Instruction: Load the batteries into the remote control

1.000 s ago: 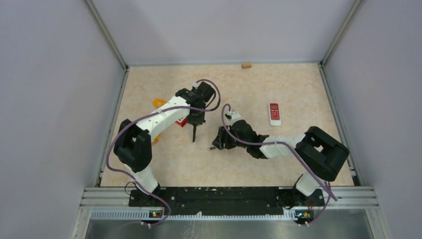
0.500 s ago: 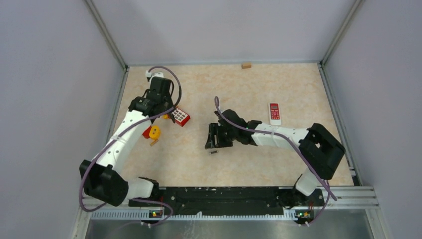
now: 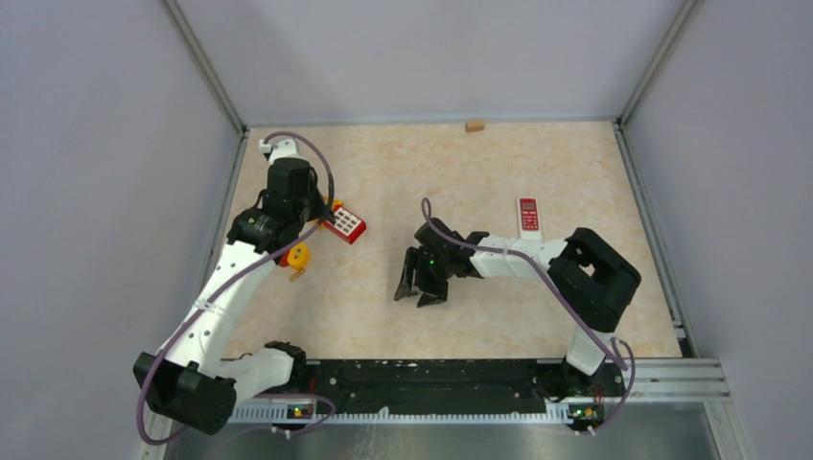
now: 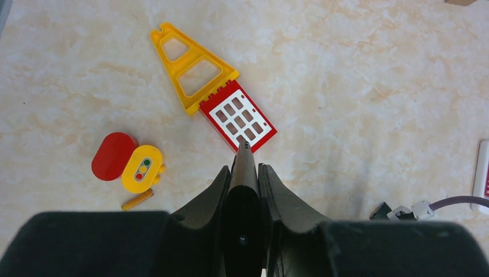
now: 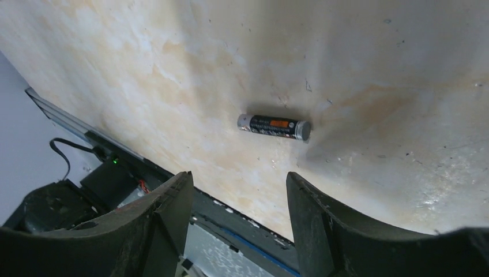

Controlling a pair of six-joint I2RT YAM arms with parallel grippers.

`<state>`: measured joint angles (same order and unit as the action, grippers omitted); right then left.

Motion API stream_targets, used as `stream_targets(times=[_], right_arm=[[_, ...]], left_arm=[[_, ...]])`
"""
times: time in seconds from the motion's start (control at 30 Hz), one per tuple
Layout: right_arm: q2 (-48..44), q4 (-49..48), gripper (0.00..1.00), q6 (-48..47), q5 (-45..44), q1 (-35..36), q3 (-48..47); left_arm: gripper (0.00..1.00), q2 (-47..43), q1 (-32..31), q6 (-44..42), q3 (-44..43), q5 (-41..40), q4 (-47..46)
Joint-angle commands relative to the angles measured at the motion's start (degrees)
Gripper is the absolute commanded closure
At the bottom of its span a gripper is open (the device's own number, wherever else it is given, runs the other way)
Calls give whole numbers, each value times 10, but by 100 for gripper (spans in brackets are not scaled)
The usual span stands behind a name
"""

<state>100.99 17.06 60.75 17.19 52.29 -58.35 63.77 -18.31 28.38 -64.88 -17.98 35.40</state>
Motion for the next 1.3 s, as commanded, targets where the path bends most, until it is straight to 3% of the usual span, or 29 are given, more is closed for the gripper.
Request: stream_targets(times=[0.0, 0.23, 0.47, 0.83, 1.1, 1.27], right_arm=[[24, -12, 39, 63, -30, -1, -40], [43, 51, 42, 57, -86, -8, -81], [65, 85, 56, 124, -119, -3, -107], [143, 249, 69, 80, -216, 32, -238], [159, 284, 63, 25, -264, 69, -280], [176, 306, 65, 9, -276, 86, -313]], left_arm=[[100, -9, 3, -4, -9, -3, -31], [100, -20, 4, -7, -6, -4, -32], [100, -33, 5, -7, 1, -1, -34], [100, -45, 5, -10, 6, 0, -35], [100, -44, 5, -10, 10, 9, -36], [100, -44, 5, -9, 11, 14, -37]])
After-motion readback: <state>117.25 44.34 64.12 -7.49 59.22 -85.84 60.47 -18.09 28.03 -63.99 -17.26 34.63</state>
